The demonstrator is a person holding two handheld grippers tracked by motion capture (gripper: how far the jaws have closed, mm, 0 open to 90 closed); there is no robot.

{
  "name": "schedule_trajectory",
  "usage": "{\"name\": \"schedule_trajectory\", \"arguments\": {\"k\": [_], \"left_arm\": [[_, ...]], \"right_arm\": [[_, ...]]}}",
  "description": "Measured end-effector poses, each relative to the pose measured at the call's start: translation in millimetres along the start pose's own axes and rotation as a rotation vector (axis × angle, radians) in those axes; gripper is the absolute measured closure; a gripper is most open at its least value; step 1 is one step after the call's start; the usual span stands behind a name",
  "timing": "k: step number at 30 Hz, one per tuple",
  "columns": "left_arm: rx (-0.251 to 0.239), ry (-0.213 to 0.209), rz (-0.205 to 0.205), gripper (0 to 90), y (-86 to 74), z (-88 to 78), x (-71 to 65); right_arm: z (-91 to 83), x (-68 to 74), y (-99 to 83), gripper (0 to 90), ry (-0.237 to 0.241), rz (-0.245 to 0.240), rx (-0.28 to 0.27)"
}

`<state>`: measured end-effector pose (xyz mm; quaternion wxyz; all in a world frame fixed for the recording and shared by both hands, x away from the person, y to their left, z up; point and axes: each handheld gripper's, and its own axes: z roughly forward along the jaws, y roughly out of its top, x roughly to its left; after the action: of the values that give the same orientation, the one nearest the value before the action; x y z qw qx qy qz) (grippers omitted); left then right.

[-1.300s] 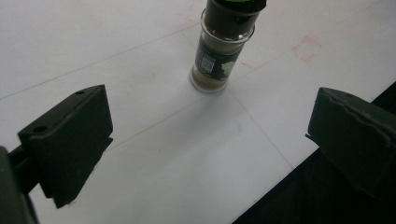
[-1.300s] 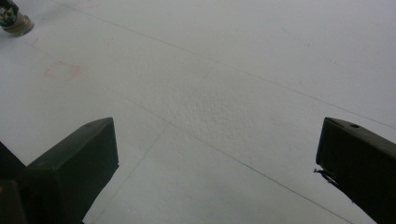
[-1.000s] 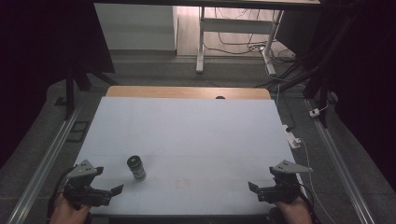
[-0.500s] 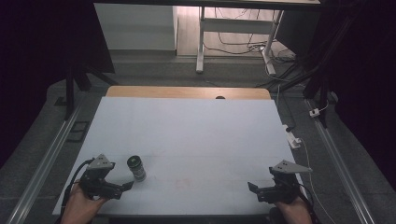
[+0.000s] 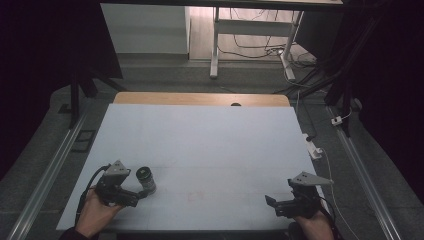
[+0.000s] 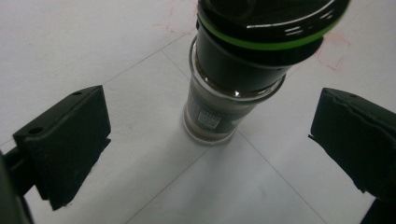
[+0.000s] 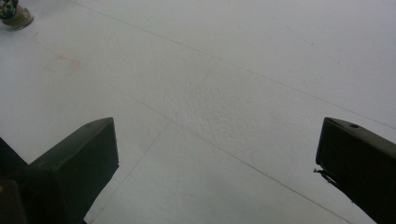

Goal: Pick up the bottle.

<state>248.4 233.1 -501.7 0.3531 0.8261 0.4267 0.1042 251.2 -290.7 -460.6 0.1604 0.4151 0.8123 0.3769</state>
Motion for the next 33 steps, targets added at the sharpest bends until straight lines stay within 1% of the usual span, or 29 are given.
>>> {"name": "schedule_trajectory", "arguments": {"k": [4, 5, 8, 11, 13, 14, 16, 17, 18, 19, 21, 22, 27, 30, 31, 32, 33], "left_arm": [[0.023, -0.003, 0.001, 0.0, 3.3, 5.6, -0.2], [0.036, -0.002, 0.008, 0.0, 4.3, 6.3, 0.0], [0.052, -0.002, 0.014, 0.0, 6.8, 10.5, -1.3], [0.052, -0.003, 0.022, 0.5, 9.0, 12.9, -1.6], [0.053, 0.014, 0.029, 2.3, 10.3, 14.1, -2.0], [0.051, 0.020, 0.034, 3.7, 10.8, 14.2, -2.3], [0.049, 0.019, 0.041, 7.5, 11.4, 15.1, -2.5], [0.057, 0.014, 0.048, 13.3, 11.6, 16.0, -2.6], [0.064, 0.009, 0.054, 13.3, 11.7, 17.2, -2.8], [0.071, 0.008, 0.060, 15.4, 11.9, 18.4, -3.4], [0.082, 0.020, 0.080, 18.6, 12.6, 19.5, -5.0], [0.079, 0.024, 0.085, 20.6, 12.7, 19.9, -5.6], [0.093, 0.034, 0.102, 30.5, 12.5, 20.3, -5.6], [0.096, 0.030, 0.109, 37.3, 12.3, 20.6, -6.4], [0.099, 0.028, 0.110, 37.3, 12.3, 20.8, -6.5], [0.101, 0.026, 0.111, 40.4, 12.2, 21.0, -6.5], [0.102, 0.025, 0.112, 40.4, 12.2, 21.3, -6.5]], "right_arm": [[0.2, 0.1, 0.0, 0.0, 0.000, -0.002, 0.002], [0.2, 0.2, 0.0, 0.0, 0.001, -0.002, 0.002], [0.3, 0.1, 0.1, 0.0, 0.001, -0.002, 0.002], [0.3, 0.3, 0.1, 0.0, 0.001, -0.004, 0.003], [0.4, 0.5, 0.1, 0.0, 0.000, -0.003, 0.002], [0.4, 0.5, 0.1, 0.0, 0.000, -0.003, 0.002], [0.3, 0.5, 0.0, 0.0, 0.000, -0.005, 0.002], [0.3, 0.5, 0.0, 0.0, 0.000, -0.005, 0.002], [0.3, 0.5, 0.0, 0.0, 0.000, -0.005, 0.002], [0.2, 0.5, 0.0, 0.0, 0.000, -0.006, 0.002], [0.2, 0.6, 0.0, 0.0, 0.001, -0.007, 0.002], [0.3, 0.7, 0.0, 0.0, 0.001, -0.008, 0.002], [0.4, 0.8, 0.0, 0.0, 0.001, -0.009, 0.003], [0.5, 0.9, 0.1, 0.0, 0.001, -0.011, 0.004], [0.5, 0.9, 0.1, 0.0, 0.001, -0.011, 0.004], [0.5, 1.0, 0.2, 0.0, 0.000, -0.012, 0.006], [0.5, 1.0, 0.2, 0.0, 0.000, -0.012, 0.006]]}}
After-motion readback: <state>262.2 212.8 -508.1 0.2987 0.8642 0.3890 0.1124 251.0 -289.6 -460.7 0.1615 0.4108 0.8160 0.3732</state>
